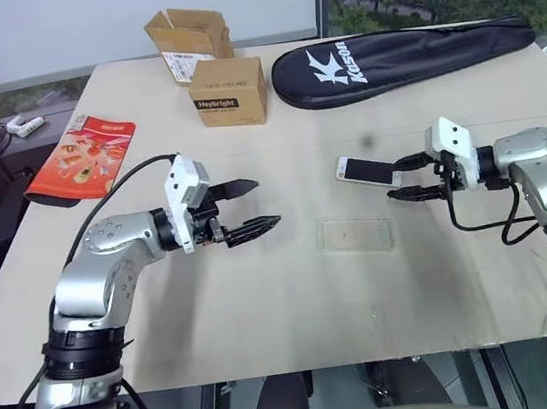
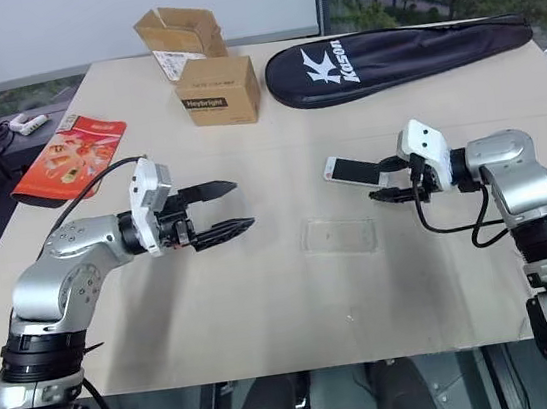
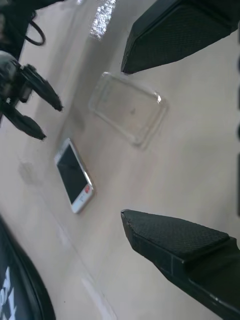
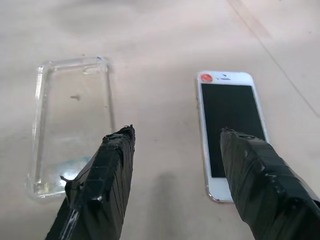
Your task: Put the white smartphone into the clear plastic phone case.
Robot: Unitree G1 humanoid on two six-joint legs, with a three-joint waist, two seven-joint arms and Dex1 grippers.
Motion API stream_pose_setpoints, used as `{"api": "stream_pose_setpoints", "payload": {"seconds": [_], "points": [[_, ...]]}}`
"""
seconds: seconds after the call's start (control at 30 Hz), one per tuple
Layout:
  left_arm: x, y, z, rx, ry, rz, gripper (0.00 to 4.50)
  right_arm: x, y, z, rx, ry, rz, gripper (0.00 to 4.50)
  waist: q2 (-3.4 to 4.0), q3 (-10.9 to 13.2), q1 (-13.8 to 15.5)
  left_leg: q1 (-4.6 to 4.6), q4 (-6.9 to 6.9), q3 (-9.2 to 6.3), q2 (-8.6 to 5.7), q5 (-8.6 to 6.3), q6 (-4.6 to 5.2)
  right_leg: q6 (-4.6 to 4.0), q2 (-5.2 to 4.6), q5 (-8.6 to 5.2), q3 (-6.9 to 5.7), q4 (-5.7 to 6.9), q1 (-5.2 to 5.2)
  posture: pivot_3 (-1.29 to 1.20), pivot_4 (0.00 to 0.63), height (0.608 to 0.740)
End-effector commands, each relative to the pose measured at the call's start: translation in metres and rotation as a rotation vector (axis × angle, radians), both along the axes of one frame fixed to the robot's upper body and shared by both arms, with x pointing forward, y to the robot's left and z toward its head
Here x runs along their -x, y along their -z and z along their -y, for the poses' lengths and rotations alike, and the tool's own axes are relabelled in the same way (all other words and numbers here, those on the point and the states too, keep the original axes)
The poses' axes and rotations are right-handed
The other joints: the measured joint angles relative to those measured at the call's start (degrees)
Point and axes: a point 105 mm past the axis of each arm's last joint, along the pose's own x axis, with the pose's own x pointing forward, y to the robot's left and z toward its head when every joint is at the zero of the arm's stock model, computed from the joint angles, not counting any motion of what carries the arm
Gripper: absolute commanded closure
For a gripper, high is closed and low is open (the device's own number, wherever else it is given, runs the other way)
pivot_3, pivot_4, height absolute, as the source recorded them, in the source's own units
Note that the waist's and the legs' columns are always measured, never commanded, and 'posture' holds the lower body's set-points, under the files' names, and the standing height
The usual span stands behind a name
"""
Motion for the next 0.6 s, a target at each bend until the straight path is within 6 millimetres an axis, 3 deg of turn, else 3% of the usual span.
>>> {"api": "stream_pose_setpoints", "payload": {"seconds": [0.03, 0.1, 0.37, 0.6], "points": [[0.0, -0.011, 0.001, -0.02, 0.031, 0.062, 0.0, -0.016, -0.008, 0.008, -0.045, 0.097, 0.034, 0.62, 0.0, 0.0, 0.1, -0.02, 0.0, 0.01, 0.0, 0.0, 0.0, 0.0, 0.0, 0.0, 0.0, 0.0, -0.02, 0.0, 0.15, 0.74], [0.0, -0.011, 0.001, -0.034, 0.032, 0.069, 0.0, -0.022, 0.0, 0.009, -0.029, 0.114, 0.01, 0.11, 0.0, 0.0, 0.1, -0.03, 0.0, 0.01, 0.0, 0.0, 0.0, 0.0, 0.0, 0.0, 0.0, 0.0, -0.03, 0.0, 0.15, 0.74], [0.003, -0.016, 0.0, -0.084, 0.002, 0.124, 0.0, -0.046, 0.018, 0.006, -0.006, 0.151, -0.037, 0.11, 0.0, 0.0, -0.1, -0.07, -0.02, 0.07, 0.01, 0.0, 0.0, 0.0, 0.0, 0.0, 0.07, 0.01, -0.1, 0.0, 0.15, 0.74], [0.003, -0.015, -0.006, -0.164, -0.082, 0.152, 0.0, -0.05, 0.04, 0.004, 0.07, 0.139, -0.078, 0.11, -0.01, 0.0, -0.3, -0.06, -0.03, 0.08, 0.01, 0.0, 0.0, 0.0, 0.0, 0.01, 0.09, 0.02, -0.1, 0.0, 0.15, 0.74]]}}
